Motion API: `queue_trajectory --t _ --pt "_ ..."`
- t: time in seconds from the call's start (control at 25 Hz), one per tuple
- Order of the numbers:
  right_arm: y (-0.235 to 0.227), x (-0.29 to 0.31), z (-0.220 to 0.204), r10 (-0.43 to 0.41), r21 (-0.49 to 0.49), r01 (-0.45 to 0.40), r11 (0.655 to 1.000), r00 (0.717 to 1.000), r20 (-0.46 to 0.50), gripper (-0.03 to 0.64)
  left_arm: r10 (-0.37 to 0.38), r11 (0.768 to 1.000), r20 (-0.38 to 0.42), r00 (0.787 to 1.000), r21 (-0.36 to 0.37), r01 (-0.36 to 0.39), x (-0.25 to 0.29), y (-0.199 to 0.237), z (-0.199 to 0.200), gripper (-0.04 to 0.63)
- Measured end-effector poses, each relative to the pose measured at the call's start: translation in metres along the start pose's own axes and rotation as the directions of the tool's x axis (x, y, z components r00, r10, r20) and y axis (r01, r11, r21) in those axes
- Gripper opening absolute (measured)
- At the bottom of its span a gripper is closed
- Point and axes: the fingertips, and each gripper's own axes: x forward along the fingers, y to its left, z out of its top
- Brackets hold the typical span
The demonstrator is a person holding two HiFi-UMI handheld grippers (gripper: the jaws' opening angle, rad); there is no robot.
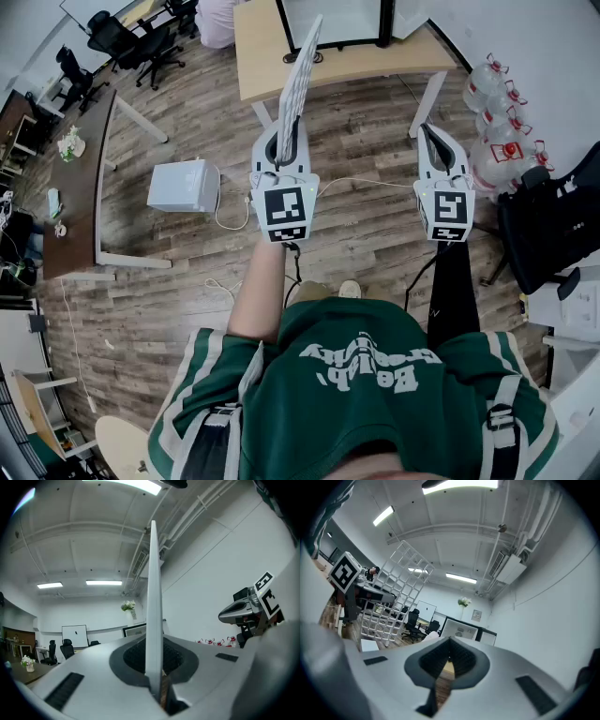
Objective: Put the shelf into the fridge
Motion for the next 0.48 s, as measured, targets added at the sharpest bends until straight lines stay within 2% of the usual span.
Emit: queue_trajectory --t 0.48 --pt "-0.004 -0.006 -0.01 0.012 0.046 -0.013 0.999 1.0 0.005 0.003 -0.013 1.0 -0.012 1.0 -0.004 0.013 -0.003 -0.01 -0.007 0.026"
